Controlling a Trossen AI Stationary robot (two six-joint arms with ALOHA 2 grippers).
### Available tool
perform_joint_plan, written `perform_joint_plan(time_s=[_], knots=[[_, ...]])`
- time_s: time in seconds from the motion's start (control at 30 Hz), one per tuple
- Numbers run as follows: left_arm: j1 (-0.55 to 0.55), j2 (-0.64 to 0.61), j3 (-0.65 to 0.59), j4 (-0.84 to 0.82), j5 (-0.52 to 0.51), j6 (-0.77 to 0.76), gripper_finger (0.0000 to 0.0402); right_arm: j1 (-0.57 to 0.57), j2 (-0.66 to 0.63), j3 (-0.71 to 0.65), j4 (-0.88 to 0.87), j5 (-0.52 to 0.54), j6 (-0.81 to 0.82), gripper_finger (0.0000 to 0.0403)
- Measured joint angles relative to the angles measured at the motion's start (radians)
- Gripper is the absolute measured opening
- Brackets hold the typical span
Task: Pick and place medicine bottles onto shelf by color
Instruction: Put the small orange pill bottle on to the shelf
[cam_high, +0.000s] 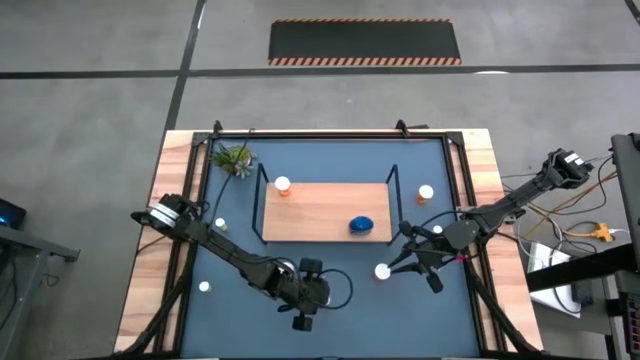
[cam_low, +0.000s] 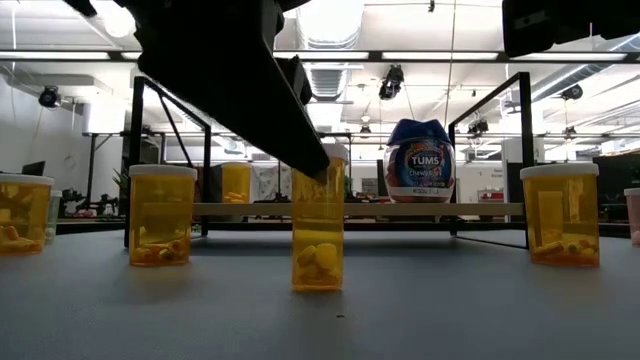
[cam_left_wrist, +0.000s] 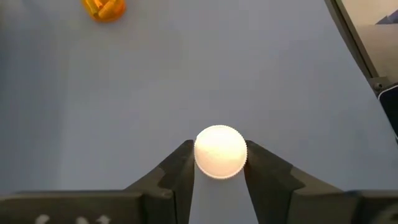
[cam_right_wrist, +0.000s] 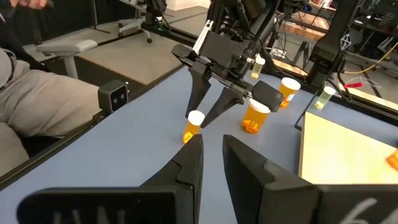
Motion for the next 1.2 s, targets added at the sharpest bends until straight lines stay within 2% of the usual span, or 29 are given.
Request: perform_joint_plan(time_s=[0.3,0.37,0.47,0.57,0.7,1.0,1.2], knots=[[0.014,-0.046,0.017,-0.029,-0.014,0.055,0.0104,0.000,0.000,0.000,-0.004,0.000,0.006,0.0052],[0.031,-0.075,0.017,-0.069,-0.038,0.055,0.0104,0.000,0.000,0.000,-0.006,0.000,0.008,0.0052],[0.062,-0.123,0.016,-0.145,-0.138,0.056,0.0103,0.000,0.000,0.000,-0.007,0.000,0.008,0.0052],[0.109,-0.170,0.016,-0.222,-0.216,0.056,0.0103,0.000,0.000,0.000,-0.007,0.001,0.008,0.0052],[0.199,-0.205,0.011,-0.274,-0.257,0.073,0.0103,0.000,0.000,0.000,-0.007,0.001,0.015,0.0052],[0.404,-0.211,0.008,-0.298,-0.257,0.124,0.0103,0.000,0.001,0.000,-0.008,0.001,0.016,0.0052],[0.497,-0.211,-0.001,-0.297,-0.250,-0.001,0.0102,0.000,0.001,0.000,-0.009,0.001,0.011,0.0052]])
